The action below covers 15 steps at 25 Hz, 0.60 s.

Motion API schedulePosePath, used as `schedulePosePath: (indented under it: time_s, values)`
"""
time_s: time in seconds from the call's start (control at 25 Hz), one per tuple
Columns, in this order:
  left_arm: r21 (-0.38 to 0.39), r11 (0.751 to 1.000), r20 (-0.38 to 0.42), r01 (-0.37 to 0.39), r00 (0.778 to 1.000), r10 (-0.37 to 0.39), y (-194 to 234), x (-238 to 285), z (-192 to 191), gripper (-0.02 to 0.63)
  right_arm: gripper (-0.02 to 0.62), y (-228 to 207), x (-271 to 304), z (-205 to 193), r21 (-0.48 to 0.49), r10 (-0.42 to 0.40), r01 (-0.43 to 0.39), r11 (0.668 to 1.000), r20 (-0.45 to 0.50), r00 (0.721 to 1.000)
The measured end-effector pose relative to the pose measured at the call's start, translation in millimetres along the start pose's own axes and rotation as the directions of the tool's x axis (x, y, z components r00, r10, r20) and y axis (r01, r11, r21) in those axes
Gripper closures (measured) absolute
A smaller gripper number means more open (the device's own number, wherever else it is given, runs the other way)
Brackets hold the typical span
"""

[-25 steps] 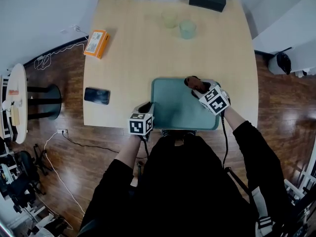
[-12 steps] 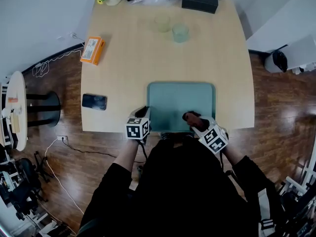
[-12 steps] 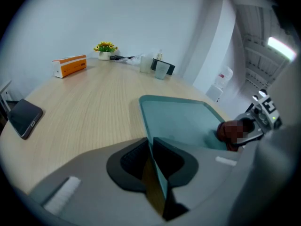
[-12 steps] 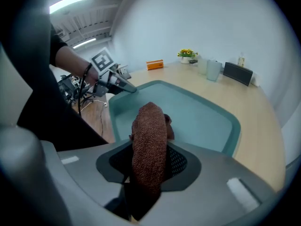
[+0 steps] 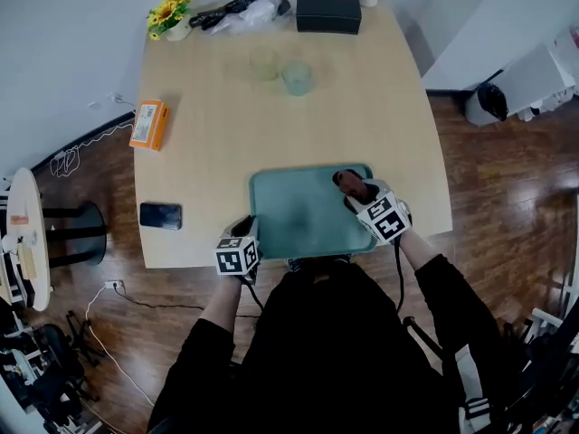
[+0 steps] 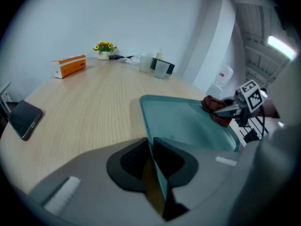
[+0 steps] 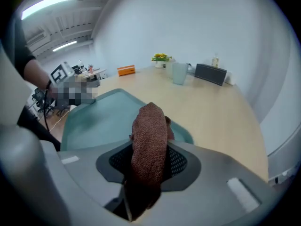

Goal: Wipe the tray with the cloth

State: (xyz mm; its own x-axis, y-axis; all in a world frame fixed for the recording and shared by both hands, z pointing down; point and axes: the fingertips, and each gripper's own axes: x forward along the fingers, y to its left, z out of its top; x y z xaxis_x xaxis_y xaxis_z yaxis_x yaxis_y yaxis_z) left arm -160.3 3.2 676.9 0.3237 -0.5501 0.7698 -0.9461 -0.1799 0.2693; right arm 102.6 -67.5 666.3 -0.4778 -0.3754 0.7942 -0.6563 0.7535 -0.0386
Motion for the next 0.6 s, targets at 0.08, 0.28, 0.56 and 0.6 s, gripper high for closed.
schedulePosePath:
  time_s: [0.08, 0.28, 0.56, 0.6]
  values:
    - [-0.002, 1.0, -0.004, 0.0, 1.0, 0.0, -2, 1, 1, 0.586, 0.457, -32, 5, 14, 0.012, -0.04, 0.041, 0.999, -0.017, 0.999]
    - [-0.001, 1.0, -0.01, 0.002, 1.0, -0.002, -1, 3, 1, 0.584, 0.457, -45, 11, 22, -0.009, -0.049, 0.049, 0.999, -0.028, 0.998]
    - [0.009, 1.0, 0.008, -0.004, 1.0, 0.004, 0, 4, -7, 0.584, 0.457, 29, -34, -49, 0.056, 0.011, -0.008, 0.998, -0.055, 0.998]
    - [0.009, 1.0, 0.012, -0.005, 1.0, 0.005, -1, 5, -8, 0.584, 0.457, 41, -43, -61, 0.059, 0.024, -0.021, 0.998, -0.059, 0.998]
